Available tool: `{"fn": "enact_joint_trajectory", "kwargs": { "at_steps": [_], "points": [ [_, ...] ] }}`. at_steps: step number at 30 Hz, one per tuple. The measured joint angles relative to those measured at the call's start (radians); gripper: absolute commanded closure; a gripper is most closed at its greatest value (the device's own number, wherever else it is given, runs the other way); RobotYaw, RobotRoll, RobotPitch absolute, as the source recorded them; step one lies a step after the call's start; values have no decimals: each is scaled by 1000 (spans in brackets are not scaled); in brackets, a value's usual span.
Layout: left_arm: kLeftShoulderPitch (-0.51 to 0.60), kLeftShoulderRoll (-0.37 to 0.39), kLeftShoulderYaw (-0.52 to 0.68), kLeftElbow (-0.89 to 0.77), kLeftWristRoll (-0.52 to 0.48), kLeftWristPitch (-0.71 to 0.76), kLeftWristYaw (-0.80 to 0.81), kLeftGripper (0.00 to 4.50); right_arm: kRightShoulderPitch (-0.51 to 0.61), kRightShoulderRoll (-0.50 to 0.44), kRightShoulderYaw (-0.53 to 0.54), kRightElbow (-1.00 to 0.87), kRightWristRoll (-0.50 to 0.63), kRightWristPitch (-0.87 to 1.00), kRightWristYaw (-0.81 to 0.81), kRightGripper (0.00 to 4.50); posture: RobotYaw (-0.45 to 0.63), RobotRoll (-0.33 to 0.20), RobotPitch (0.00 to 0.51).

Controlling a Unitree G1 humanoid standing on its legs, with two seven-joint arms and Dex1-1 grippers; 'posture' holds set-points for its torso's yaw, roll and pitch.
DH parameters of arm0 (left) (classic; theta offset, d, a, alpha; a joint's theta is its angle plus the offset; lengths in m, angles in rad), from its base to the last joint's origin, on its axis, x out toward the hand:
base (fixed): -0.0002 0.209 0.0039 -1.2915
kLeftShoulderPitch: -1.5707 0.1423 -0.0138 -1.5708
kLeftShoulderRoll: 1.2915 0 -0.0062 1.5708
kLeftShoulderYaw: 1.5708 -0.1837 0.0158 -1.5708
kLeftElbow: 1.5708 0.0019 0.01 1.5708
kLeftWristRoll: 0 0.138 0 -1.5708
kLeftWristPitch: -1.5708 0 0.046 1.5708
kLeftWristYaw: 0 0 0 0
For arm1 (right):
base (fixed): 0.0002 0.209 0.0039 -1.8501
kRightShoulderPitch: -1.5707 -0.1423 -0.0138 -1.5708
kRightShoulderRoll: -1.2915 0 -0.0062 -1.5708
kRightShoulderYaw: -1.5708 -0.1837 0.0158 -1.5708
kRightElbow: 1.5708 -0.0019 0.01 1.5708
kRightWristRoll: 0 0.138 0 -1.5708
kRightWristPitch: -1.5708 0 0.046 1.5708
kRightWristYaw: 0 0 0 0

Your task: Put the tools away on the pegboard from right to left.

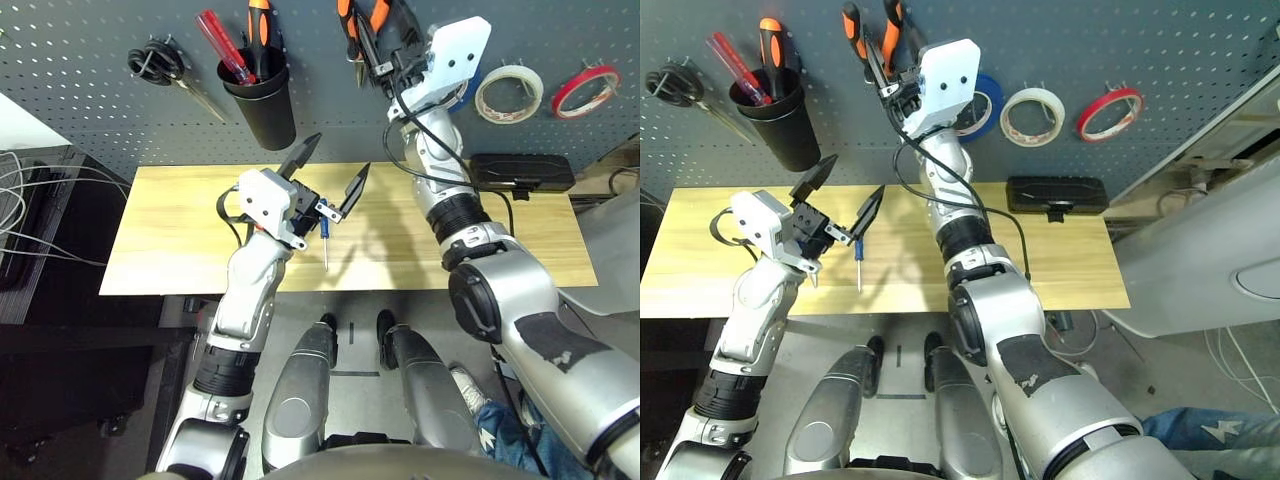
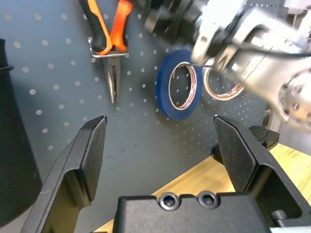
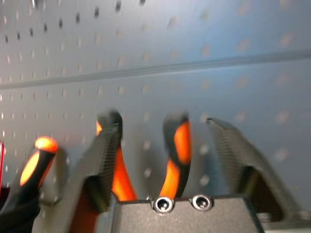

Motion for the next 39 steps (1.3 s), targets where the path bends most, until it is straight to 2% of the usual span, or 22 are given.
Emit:
{"fn": "enact_joint_trajectory", "kwargs": {
  "at_steps": [6,10,13,18,24,32,39],
  "points": [
    [-2,1,2,11,-2,-3,-5,0,113,-31,9,-323,34,182,10,8,123,0,288],
    [-2,3,3,14,-3,-5,-10,0,194,-61,36,-568,83,387,33,8,115,0,291],
    [7,6,2,16,-3,-7,-16,0,268,-106,68,-764,167,627,82,8,104,0,292],
    [14,9,1,23,-3,-9,-27,0,375,-175,116,-947,250,912,145,8,90,0,294],
    [14,9,1,44,2,-10,-28,0,448,-196,115,-950,259,1034,139,8,92,0,302],
    [28,13,-3,44,10,-8,-26,0,481,-198,107,-886,234,1047,128,8,98,0,311],
    [33,21,-20,53,56,24,-15,0,509,-203,116,-823,198,1056,138,8,98,0,323]
  ]
}}
